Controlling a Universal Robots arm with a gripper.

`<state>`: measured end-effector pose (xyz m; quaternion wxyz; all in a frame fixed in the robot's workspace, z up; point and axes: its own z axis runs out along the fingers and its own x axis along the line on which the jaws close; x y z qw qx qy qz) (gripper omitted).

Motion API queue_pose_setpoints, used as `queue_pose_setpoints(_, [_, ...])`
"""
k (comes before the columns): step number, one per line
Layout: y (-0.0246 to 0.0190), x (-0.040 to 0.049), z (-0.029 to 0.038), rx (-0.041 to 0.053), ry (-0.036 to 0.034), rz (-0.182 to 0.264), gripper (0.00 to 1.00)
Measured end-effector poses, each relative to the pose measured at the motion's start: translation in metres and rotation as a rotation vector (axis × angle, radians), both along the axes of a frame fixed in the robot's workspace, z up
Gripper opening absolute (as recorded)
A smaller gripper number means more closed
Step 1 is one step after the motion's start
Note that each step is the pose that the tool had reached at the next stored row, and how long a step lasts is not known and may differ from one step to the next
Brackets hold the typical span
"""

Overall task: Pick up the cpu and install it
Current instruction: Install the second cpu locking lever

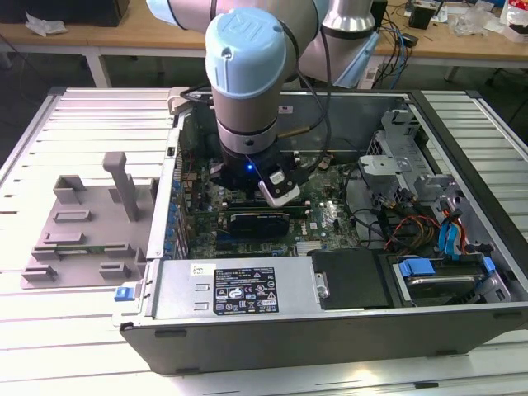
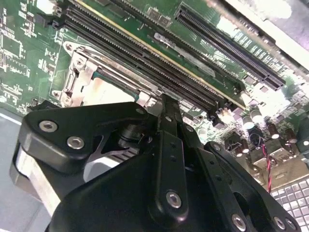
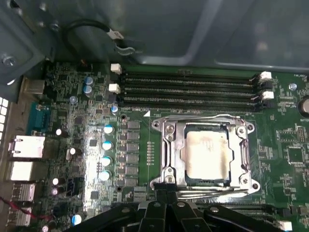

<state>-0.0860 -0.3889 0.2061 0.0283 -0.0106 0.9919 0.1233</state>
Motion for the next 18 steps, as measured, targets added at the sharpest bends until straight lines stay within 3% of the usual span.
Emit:
queue_pose_setpoints(4, [-0.0003,-0.0051,-0.0048,0.0242,-0.0012,-0.002,0.11])
queue_pose_setpoints(7, [-0.0007,-0.0077,-0.0076,0.0295,-0.0017,-0.003,0.11])
queue_pose_setpoints(11, [-0.0015,-0.0078,-0.0114,0.0436,-0.0027,-0.010,0.11])
queue_pose_setpoints(13, [-0.0015,-0.0078,-0.0112,0.0439,-0.0027,-0.010,0.11])
queue_pose_setpoints(16, [-0.0015,-0.0078,-0.0026,0.0436,-0.0027,-0.010,0.11])
queue_pose_setpoints(18, [-0.0013,-0.0078,0.0132,0.0415,-0.0026,-0.010,0.11])
